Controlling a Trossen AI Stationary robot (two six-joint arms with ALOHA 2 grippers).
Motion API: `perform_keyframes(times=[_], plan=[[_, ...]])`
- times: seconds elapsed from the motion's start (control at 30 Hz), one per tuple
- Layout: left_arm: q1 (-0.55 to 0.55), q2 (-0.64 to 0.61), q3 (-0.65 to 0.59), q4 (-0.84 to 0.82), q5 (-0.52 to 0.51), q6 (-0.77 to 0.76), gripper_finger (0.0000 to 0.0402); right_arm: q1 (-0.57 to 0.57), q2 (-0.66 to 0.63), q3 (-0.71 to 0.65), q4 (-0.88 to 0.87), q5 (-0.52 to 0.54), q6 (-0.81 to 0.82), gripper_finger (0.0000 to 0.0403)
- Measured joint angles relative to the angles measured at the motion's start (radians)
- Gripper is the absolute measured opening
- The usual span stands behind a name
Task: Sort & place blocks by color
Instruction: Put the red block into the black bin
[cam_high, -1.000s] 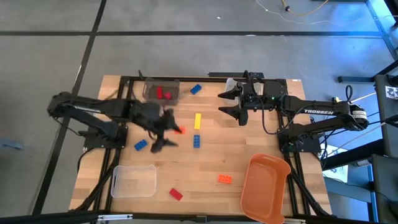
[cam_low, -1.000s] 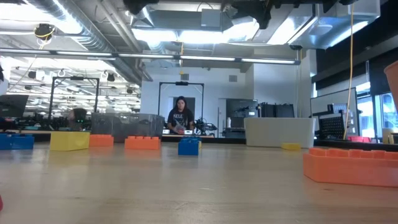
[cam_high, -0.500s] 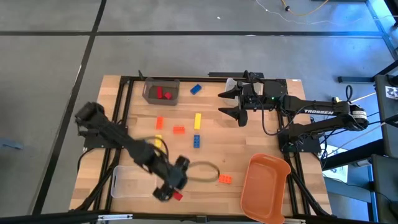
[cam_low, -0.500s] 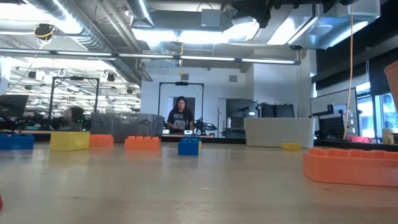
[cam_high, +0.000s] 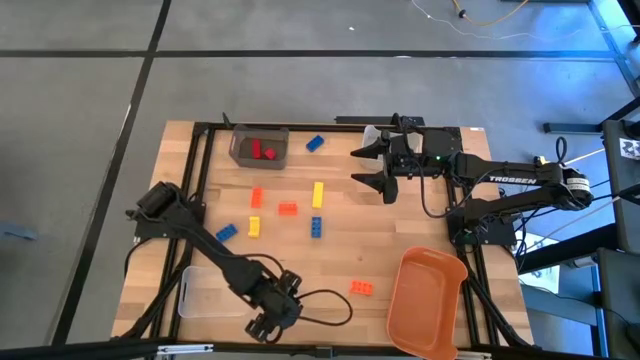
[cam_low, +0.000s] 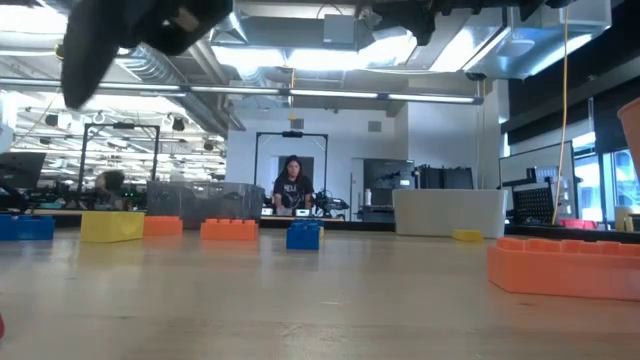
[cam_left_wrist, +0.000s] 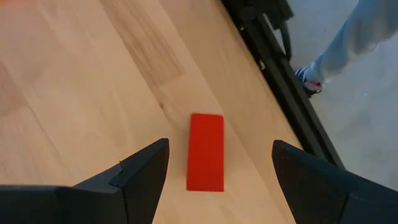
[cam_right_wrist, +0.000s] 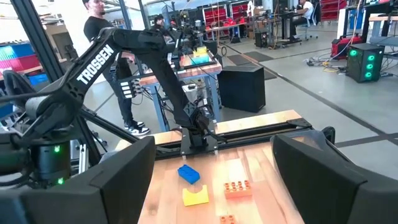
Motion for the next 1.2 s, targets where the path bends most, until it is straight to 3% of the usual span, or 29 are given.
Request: perform_keyframes(times=[0.47, 1.2], plan=[[0.001, 0.061, -0.002, -0.044, 0.034, 0.000, 0.0276, 0.000, 0.000, 0.000, -0.059, 0.076, -0.026, 0.0327], [0.007, 0.132, -0.002, -0.067, 0.024, 0.003, 0.0276, 0.000, 0.000, 0.000, -0.070, 0.079, -0.030, 0.0327]])
